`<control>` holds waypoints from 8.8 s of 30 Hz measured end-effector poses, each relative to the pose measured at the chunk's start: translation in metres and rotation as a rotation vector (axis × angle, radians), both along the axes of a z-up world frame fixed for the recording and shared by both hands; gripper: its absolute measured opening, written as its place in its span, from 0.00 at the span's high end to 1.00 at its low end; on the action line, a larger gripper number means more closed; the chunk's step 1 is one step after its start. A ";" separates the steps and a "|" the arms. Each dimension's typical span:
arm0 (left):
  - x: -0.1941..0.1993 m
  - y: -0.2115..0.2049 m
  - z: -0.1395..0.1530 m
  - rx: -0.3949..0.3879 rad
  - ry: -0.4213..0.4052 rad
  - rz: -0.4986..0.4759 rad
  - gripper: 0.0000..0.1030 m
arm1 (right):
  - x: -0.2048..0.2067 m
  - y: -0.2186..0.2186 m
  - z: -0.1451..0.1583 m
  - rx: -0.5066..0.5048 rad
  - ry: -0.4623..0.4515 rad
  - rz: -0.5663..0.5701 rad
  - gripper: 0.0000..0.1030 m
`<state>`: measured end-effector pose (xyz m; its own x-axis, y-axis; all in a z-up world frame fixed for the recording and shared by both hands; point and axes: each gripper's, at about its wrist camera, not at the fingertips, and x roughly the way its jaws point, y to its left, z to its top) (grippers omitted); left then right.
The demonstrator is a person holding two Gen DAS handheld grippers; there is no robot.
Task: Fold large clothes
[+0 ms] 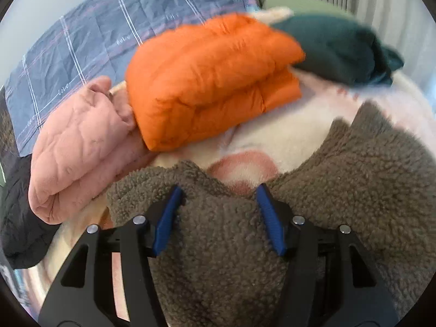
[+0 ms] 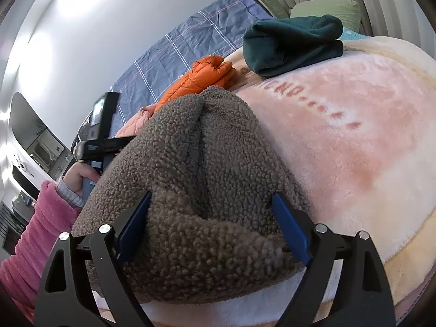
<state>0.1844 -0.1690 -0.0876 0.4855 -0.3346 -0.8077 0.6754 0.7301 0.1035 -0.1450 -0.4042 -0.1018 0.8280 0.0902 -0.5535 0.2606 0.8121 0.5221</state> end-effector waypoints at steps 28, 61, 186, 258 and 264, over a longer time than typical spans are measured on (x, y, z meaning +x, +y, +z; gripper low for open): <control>-0.087 -0.029 0.077 -0.108 -0.080 -0.278 0.29 | 0.001 -0.002 -0.002 0.015 -0.003 0.008 0.15; -0.178 -0.071 0.035 0.179 -0.249 -0.489 0.14 | -0.029 0.005 0.007 -0.034 -0.018 -0.041 0.19; -0.014 0.108 0.013 -0.452 0.213 0.142 0.02 | 0.010 -0.056 -0.068 0.418 0.058 0.091 0.57; -0.069 0.531 0.121 -0.560 -0.272 0.640 0.37 | 0.305 0.419 0.047 0.240 0.031 1.179 0.73; 0.032 0.585 0.144 -0.427 -0.349 0.748 0.38 | 0.399 0.508 0.054 0.148 0.024 1.156 0.73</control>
<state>0.2161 0.4160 0.0561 0.8871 -0.0721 -0.4560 -0.0050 0.9862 -0.1656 0.2545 0.1036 -0.0475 0.2001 0.8493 -0.4885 -0.5839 0.5038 0.6366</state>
